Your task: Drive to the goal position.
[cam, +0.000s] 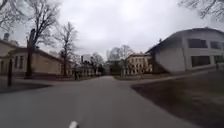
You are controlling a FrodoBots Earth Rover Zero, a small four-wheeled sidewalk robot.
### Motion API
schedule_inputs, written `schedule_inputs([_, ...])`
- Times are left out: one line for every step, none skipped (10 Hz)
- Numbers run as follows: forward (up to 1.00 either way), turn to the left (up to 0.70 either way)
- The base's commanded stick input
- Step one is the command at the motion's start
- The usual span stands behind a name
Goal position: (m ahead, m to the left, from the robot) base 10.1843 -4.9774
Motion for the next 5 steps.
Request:
schedule_inputs([1.00, 0.01])
schedule_inputs([1.00, 0.01])
schedule_inputs([1.00, 0.01])
schedule_inputs([1.00, 0.10])
schedule_inputs([1.00, 0.41])
